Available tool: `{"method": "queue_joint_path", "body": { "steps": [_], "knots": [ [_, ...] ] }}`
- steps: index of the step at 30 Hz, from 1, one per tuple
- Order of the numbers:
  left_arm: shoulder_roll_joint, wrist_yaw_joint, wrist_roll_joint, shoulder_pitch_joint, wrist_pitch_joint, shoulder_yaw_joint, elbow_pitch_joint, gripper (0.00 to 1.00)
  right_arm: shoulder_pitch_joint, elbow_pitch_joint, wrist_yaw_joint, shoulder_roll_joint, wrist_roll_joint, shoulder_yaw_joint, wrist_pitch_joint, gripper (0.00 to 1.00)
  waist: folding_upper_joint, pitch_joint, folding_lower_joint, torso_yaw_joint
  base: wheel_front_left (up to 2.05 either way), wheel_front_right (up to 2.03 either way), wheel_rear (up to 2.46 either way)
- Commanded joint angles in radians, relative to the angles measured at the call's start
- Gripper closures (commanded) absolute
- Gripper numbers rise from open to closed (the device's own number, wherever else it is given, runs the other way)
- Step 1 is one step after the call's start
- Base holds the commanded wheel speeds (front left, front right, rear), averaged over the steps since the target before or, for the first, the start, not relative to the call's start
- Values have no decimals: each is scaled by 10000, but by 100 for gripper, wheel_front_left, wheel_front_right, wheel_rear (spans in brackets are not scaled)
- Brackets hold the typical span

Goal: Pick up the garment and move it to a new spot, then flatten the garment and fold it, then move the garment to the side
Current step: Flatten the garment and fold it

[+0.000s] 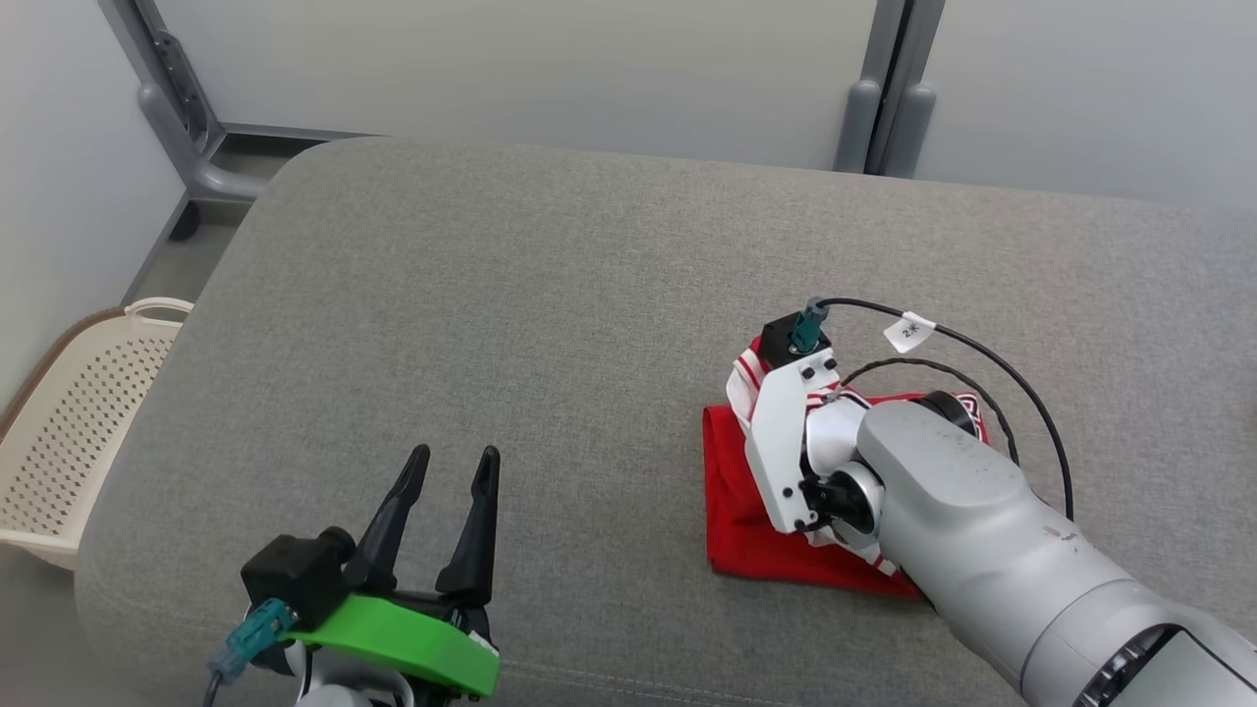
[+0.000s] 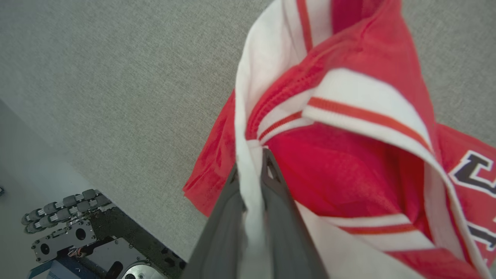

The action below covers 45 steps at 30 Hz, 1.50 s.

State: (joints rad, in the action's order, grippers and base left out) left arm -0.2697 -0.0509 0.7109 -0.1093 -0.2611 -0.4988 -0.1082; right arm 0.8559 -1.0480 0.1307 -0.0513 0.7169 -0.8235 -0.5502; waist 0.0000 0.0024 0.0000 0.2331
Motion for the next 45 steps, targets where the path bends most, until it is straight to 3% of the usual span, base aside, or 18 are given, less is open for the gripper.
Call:
{"method": "queue_joint_path", "body": {
  "steps": [1,2,4,5,6,17,24,31,45],
  "knots": [
    [27,69,-55,-156,-48,19,-51,0,-18,-11,-2,-5,-116,42,-28,85,0,0,0,36,0,0,0],
    [47,81,-69,-164,-48,28,-70,0,-93,68,-2,-1,-108,40,-63,79,0,0,0,54,0,0,0],
    [80,104,-87,-162,-48,54,-104,0,-232,205,-2,4,-96,44,-140,50,0,4,0,72,0,0,0],
    [90,121,-100,-165,-48,69,-118,0,-266,268,-2,-3,-84,80,-163,11,0,7,0,71,0,0,0],
    [93,137,-111,-167,-49,85,-120,0,-302,325,-2,-11,-43,141,-159,0,0,11,0,65,0,0,0],
    [-17,89,-164,46,-41,243,-108,0,83,1213,-2,-5,228,728,-549,0,0,-157,0,-352,0,0,0],
    [-175,-21,-141,303,-36,322,36,0,567,1712,-2,-46,199,1674,-671,0,0,-363,0,-777,0,0,0],
    [-281,-123,-188,476,62,234,303,0,132,2415,-2,-943,57,3168,-182,0,0,-427,0,-1093,0,0,0],
    [-313,-232,-276,708,383,-141,728,0,-2479,4110,-2,-2452,-161,4560,-31,0,0,-262,0,-1510,0,0,0]
  ]
}}
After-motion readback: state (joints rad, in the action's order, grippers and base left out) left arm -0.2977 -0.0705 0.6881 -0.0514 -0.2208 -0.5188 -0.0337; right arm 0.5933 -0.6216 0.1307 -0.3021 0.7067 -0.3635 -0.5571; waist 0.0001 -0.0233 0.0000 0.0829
